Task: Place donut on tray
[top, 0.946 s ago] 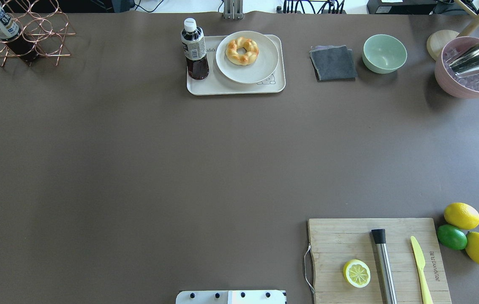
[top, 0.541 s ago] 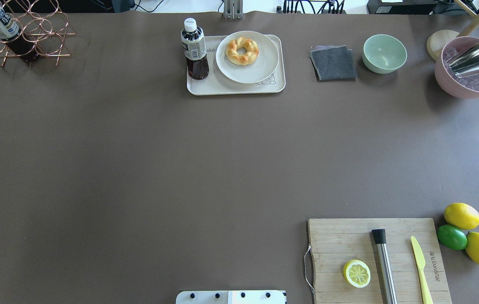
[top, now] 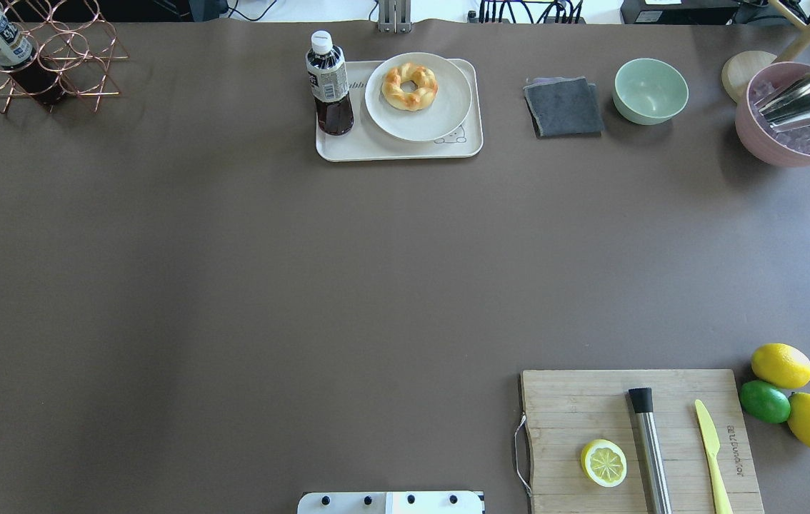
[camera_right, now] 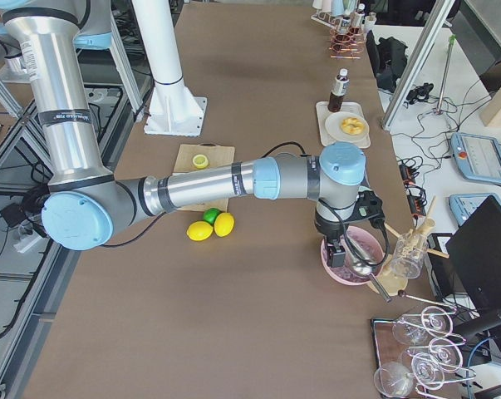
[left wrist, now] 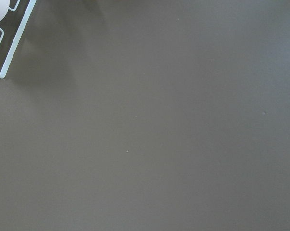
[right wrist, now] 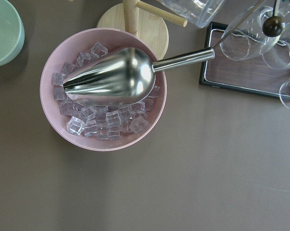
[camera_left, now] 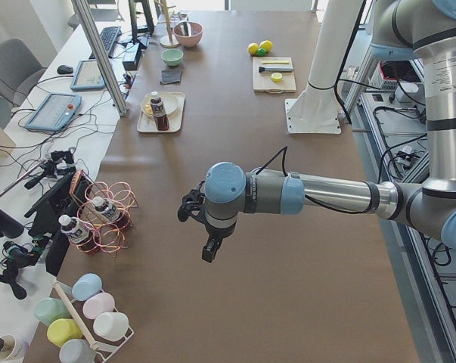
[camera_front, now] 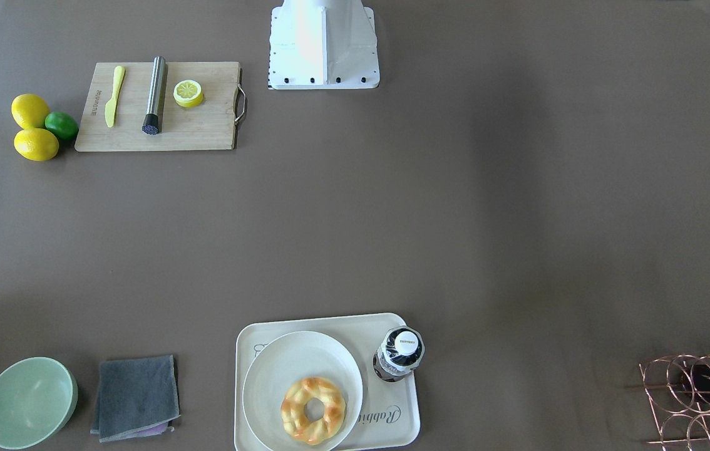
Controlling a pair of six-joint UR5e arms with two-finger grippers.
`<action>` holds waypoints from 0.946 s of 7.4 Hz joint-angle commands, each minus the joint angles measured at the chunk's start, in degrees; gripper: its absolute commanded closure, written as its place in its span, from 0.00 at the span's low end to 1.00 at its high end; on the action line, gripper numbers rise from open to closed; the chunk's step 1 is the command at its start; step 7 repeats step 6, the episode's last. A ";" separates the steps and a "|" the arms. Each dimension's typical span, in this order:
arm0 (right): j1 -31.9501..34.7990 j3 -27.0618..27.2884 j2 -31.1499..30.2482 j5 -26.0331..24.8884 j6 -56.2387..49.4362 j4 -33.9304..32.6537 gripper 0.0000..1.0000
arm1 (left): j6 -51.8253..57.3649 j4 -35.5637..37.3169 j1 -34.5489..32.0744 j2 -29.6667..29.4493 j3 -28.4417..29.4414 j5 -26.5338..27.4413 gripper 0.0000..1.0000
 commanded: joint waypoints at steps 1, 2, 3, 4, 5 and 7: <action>0.05 1.43 -1.02 0.06 0.06 -0.02 0.00 | 0.02 -0.71 -0.20 -0.77 0.92 -0.84 0.03; -0.04 1.44 -1.38 0.32 0.06 -0.02 0.00 | 0.02 -0.62 -0.20 -0.86 0.84 -0.84 0.03; -0.39 1.44 -1.99 0.67 0.06 -0.02 0.00 | 0.11 -0.53 -0.20 -0.95 0.92 -0.76 0.03; -1.26 1.36 -2.61 0.85 0.15 0.16 0.00 | 0.11 -0.62 -0.20 -0.78 0.84 -0.84 0.03; -1.97 1.53 -3.83 1.03 0.15 0.60 0.00 | 0.11 -0.62 -0.20 -0.69 0.84 -0.76 0.03; -2.23 3.45 -4.28 2.25 0.15 0.16 0.00 | 0.28 -0.71 -0.20 -0.86 1.18 -0.23 0.03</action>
